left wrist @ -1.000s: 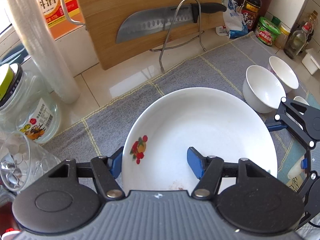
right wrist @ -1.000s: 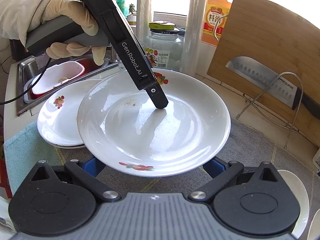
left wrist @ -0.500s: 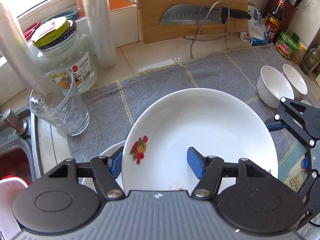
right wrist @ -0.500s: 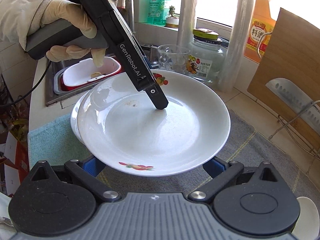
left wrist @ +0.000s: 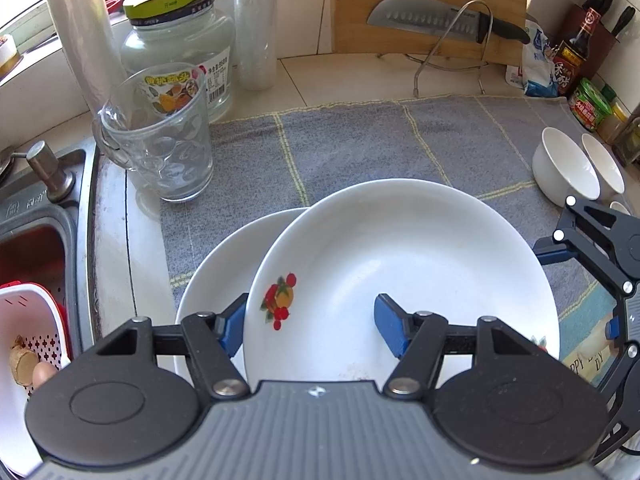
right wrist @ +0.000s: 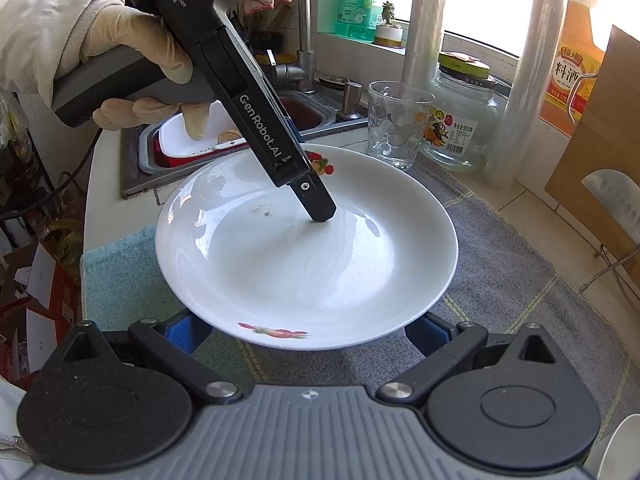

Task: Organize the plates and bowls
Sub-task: 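Carry the plate with the left tool over the stacked plates by the sink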

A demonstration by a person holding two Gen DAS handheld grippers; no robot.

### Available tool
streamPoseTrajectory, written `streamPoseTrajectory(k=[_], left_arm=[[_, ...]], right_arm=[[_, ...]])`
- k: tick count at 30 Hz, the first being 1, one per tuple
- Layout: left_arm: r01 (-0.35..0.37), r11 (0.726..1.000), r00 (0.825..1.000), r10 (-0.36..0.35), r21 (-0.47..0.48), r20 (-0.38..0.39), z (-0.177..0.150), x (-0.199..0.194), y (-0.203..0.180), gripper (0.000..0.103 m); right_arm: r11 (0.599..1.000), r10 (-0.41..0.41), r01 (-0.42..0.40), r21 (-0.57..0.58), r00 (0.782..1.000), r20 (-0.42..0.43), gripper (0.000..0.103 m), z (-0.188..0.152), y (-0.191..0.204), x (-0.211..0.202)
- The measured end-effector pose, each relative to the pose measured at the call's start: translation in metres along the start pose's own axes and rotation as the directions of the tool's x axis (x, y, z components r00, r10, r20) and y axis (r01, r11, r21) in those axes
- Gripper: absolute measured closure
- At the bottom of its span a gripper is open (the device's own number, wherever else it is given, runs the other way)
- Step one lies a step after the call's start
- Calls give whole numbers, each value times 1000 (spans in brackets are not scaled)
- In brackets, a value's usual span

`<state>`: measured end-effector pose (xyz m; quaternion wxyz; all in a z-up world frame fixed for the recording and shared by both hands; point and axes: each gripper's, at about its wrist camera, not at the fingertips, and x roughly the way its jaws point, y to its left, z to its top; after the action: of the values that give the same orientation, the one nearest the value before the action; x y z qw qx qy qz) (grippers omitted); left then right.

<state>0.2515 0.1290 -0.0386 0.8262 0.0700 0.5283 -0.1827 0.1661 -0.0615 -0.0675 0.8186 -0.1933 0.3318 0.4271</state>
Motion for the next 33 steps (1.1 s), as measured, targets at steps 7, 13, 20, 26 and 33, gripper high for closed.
streamPoseTrajectory(k=[7,13,20,26,33], left_arm=[[22,1000,1000,-22,-18,1,-3,8,7,38],[31,999,1000,-31,-25,-1,-6,10,11,38],[17,999,1000,-18,-28,-14,-9,13,14,39],[10,1000,1000,-10,-14,-20,-10,13,13,38],[-4,1000,1000,4,1,-13,-10,9,14,38]], right_arm=[[1000,-8,8,7,1000,-9,0,1,1,1],[1000,-5,5,2,1000,-20,0,3,4,2],[1000,5,-5,-13,1000,-16,0,5,7,4],[1000,5,-5,-14,1000,-6,0,6,7,4],[1000,5,-5,-13,1000,-4,0,6,8,5]])
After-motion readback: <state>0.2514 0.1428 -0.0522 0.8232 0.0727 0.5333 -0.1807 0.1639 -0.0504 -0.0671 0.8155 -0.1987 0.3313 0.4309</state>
